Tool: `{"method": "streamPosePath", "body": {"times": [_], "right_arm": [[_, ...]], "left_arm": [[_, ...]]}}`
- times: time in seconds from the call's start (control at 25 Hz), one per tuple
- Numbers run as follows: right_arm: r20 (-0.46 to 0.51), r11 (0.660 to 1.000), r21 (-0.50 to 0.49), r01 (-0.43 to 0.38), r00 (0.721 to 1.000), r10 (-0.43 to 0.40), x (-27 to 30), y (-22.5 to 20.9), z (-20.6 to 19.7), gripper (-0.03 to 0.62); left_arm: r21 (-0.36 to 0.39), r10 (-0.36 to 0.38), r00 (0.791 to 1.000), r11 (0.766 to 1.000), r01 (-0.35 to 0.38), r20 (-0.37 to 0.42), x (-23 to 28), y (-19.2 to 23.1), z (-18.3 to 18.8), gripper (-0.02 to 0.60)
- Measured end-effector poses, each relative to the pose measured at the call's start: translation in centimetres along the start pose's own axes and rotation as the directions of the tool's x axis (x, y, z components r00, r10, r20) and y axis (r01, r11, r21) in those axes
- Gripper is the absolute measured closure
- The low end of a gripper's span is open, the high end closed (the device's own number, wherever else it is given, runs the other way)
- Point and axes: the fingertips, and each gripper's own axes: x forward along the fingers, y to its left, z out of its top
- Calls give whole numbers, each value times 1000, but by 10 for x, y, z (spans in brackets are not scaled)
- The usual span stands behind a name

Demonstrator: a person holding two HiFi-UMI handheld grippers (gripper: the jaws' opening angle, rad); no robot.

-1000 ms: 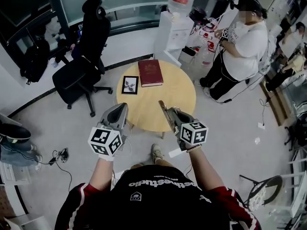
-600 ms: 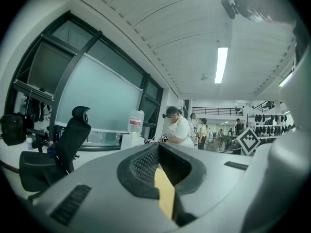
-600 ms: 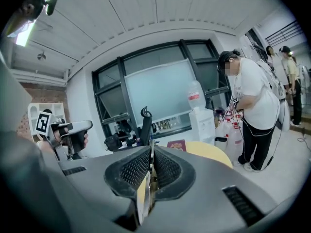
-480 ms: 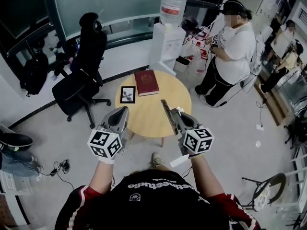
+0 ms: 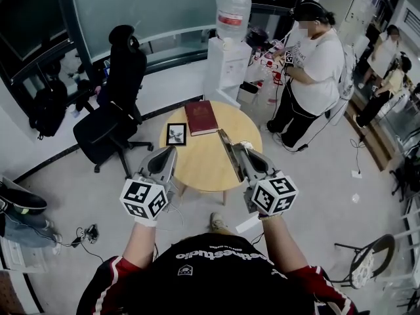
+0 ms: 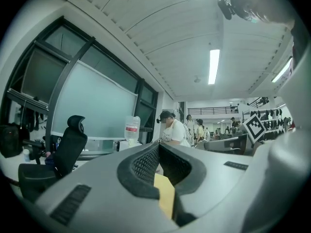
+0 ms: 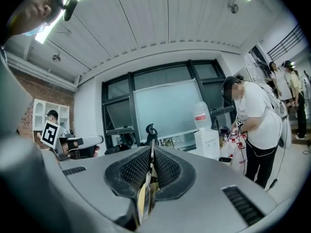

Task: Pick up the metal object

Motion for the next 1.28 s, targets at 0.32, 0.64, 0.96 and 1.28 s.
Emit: {"method": "streamPosePath", "body": {"times": [0.32, 0.64, 0.96, 1.28], "right_arm": [[21, 1000, 0, -17, 1000, 17, 1, 13, 9, 549], [52, 1000, -28, -1, 999, 2, -4, 18, 18, 549], [50, 998, -62, 12, 999, -9, -6, 21, 19, 549], [45, 996, -87, 9, 999, -5, -2, 30, 20, 550]], "left_arm": [[11, 22, 1000, 1000, -22, 21, -8, 3, 6, 565], [45, 37, 999, 998, -38, 22, -17, 1, 9, 565], [42, 40, 999, 998, -41, 25, -19, -2, 8, 565], [37, 44, 999, 998, -45, 31, -24, 4, 9, 565]]}}
